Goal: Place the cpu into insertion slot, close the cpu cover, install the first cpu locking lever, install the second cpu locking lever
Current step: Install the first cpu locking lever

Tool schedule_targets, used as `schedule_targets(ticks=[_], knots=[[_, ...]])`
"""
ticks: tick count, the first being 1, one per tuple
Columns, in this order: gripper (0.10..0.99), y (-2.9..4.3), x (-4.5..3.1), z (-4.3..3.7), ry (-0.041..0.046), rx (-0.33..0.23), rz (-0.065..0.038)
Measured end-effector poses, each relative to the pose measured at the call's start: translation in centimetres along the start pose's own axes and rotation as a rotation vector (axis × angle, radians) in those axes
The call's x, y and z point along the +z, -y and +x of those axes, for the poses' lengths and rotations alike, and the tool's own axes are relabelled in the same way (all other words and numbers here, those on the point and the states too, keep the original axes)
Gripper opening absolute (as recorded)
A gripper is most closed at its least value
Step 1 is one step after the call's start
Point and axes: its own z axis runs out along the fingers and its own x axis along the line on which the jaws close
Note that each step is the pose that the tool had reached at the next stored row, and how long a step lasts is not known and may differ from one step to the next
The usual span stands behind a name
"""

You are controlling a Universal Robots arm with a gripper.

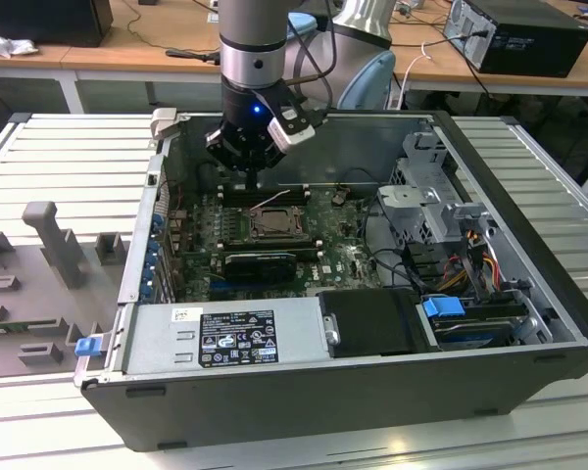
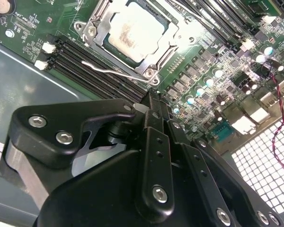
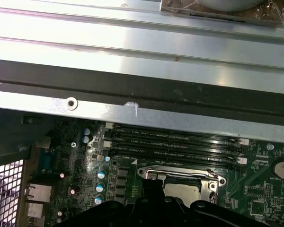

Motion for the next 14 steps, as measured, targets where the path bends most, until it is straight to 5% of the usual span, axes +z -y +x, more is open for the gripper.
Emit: schedule_targets(ticks=[14], knots=[[0.106,0.07,0.09,-0.61,0.0001,0.000,0.000]])
